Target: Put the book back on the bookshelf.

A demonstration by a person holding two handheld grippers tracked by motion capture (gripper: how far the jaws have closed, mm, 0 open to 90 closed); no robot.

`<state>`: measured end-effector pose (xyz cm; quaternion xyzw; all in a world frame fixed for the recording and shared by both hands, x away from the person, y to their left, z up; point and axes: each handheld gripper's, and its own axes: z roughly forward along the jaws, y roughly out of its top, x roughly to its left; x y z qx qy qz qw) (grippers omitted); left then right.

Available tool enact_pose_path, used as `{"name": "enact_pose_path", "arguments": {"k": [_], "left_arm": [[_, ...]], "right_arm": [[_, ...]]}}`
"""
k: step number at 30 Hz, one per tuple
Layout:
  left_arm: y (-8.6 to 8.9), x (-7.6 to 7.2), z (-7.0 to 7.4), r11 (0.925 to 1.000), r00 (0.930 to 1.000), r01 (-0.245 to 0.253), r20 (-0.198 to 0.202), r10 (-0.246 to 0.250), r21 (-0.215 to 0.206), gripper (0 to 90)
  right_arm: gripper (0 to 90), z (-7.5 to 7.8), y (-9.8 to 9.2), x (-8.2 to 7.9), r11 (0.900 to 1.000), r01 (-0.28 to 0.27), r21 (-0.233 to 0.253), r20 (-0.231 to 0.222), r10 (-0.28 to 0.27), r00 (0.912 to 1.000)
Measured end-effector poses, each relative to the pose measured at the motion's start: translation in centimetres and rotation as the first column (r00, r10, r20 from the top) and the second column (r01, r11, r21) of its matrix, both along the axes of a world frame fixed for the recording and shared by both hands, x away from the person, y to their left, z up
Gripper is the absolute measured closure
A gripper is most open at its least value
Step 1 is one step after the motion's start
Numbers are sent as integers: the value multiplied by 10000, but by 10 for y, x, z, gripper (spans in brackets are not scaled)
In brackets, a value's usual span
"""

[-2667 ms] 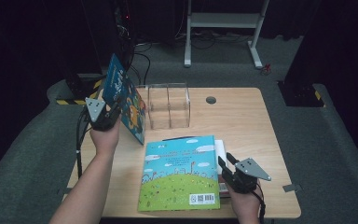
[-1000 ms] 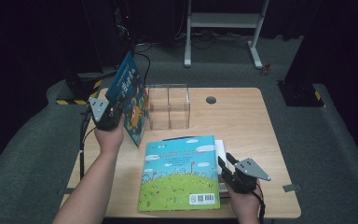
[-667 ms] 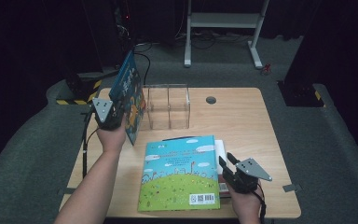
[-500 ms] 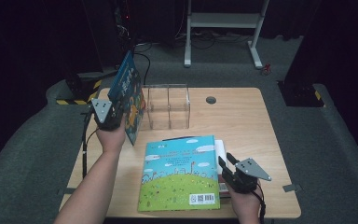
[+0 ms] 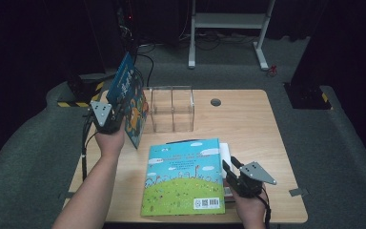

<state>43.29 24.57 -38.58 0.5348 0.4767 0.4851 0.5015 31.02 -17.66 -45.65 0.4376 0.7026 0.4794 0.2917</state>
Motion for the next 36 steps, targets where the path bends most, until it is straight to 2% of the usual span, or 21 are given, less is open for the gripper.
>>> {"name": "enact_pose_path", "arguments": {"k": [3,11,20,25,36], "left_arm": [[1,2,-3,9999,9997,117,-227,-118,-52,709],[3,4,-4,9988,9980,422,-469,-434,-262,543],[2,1,-3,9953,9927,827,-843,-868,-505,425],[3,-3,-1,9914,9872,1066,-1108,-1146,-756,364],[9,-21,-5,9869,9755,1384,-1608,-1504,-832,288]], "right_arm": [[626,0,0,0,10000,15,-9,-28,-15,10000],[623,0,0,0,10000,2,10,-34,-2,10000],[620,0,0,0,10000,-11,11,-28,11,10000],[616,0,0,0,10000,2,17,-37,-2,10000],[599,-1,2,0,10000,-31,0,-33,31,10000]]}}
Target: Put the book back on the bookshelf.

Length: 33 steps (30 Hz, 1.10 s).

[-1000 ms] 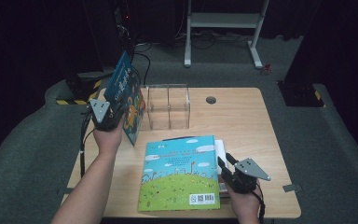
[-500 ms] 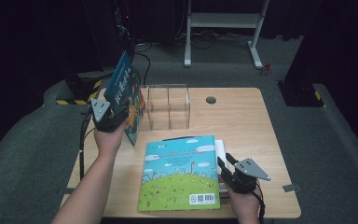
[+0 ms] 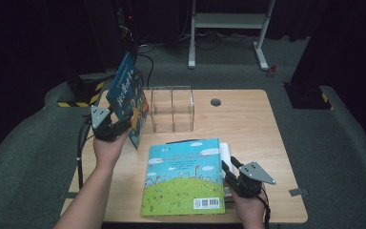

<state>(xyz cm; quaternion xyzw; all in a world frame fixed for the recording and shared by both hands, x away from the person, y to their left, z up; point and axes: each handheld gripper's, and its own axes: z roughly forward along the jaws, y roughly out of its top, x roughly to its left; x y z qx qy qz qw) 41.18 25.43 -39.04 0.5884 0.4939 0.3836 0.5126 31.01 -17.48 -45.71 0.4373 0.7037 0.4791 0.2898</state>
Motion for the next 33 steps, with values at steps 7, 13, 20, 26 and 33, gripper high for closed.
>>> {"name": "enact_pose_path", "arguments": {"k": [7,13,20,26,33], "left_arm": [[4,-14,-6,9997,9992,238,-333,-238,-21,274],[6,-27,-15,9991,9977,408,-540,-415,-128,268],[5,-40,-28,9977,9932,664,-949,-670,-97,268],[2,-50,-42,9957,9864,931,-1361,-922,0,269],[-6,-61,-61,9891,9658,1474,-2156,-1442,-10,260]], "right_arm": [[594,0,0,0,10000,5,-26,-38,-5,10000],[592,0,0,0,10000,-10,11,-23,10,10000],[591,0,0,0,10000,-4,-19,-52,4,10000],[589,0,0,0,10000,-32,-38,-81,31,10000],[585,0,1,0,10000,-66,-69,-110,66,9999]]}}
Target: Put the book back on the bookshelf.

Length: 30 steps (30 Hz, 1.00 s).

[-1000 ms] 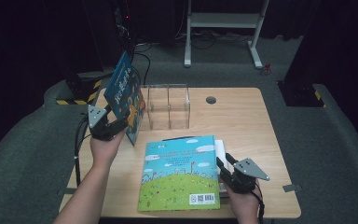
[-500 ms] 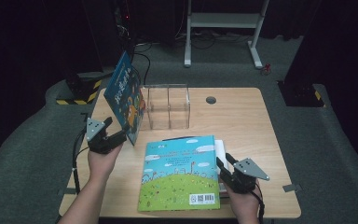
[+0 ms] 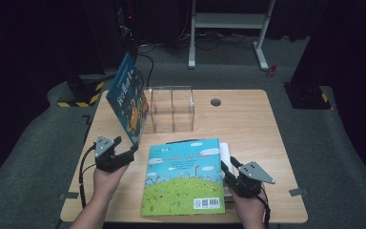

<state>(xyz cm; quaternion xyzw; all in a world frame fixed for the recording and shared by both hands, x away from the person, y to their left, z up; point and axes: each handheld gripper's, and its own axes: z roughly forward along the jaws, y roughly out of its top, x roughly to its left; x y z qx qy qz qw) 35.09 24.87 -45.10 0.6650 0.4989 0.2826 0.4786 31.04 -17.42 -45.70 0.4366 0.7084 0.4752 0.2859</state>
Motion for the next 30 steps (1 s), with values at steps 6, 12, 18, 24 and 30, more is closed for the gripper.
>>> {"name": "enact_pose_path", "arguments": {"k": [6,12,18,24,30], "left_arm": [[-6,-12,-15,9989,9971,449,-615,-442,94,243],[-11,-22,-27,9968,9893,801,-1225,-793,17,235],[-14,-30,-42,9907,9669,1350,-2162,-1355,-169,234],[-20,-33,-59,9818,9315,1885,-3127,-1859,-222,211],[-28,-35,-67,9751,9039,2176,-3681,-2178,-426,178]], "right_arm": [[584,1,0,-1,10000,-17,50,-3,17,10000],[575,1,0,-1,10000,-40,68,-31,40,10000],[559,0,1,0,9999,-129,30,-150,129,9998],[518,1,1,0,9997,-223,74,-387,225,9990],[463,-1,4,-1,9990,-423,137,-863,433,9953]]}}
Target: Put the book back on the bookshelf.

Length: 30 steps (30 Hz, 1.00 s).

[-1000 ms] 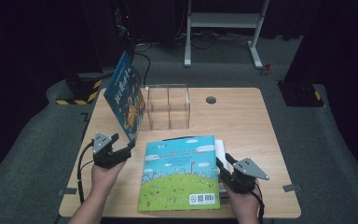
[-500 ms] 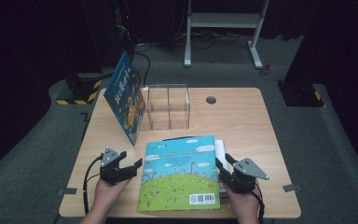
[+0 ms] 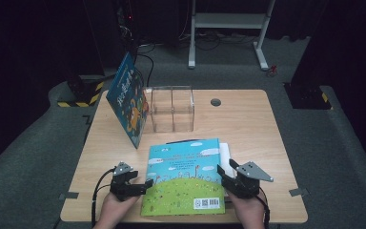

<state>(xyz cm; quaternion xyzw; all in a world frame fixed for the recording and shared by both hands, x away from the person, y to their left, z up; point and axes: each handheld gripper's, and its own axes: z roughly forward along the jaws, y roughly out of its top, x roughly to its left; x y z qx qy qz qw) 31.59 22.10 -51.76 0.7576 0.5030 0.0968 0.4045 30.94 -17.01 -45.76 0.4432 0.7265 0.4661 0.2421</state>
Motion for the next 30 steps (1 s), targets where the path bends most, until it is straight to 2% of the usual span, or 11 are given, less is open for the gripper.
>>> {"name": "enact_pose_path", "arguments": {"k": [2,3,6,7,9,13,19,30], "left_arm": [[-1,1,-2,9999,9999,117,-77,-116,108,169],[-3,0,-3,9999,9999,105,-115,-105,26,164],[-4,1,-3,9996,9997,248,-65,-247,96,160],[-6,0,-4,9997,9997,230,-104,-231,-64,158],[-9,0,-3,9990,9989,454,-74,-454,11,152],[-12,0,-4,9983,9985,550,-70,-552,-214,149],[-16,0,-5,9957,9965,821,-110,-826,-417,141],[-23,-1,-5,9948,9957,909,-147,-917,-454,80]], "right_arm": [[448,-2,3,0,9998,-210,-75,-244,208,9995],[436,-3,4,1,9995,-303,-92,-384,299,9988],[404,-7,9,1,9983,-560,-162,-794,546,9954],[390,-8,11,1,9980,-601,-183,-906,582,9942],[369,-10,13,2,9976,-666,-189,-1120,641,9916],[350,-11,14,2,9979,-632,-126,-1426,608,9879],[310,-17,17,4,9973,-725,-76,-2142,692,9743],[279,-19,17,6,9970,-765,126,-2471,773,9659]]}}
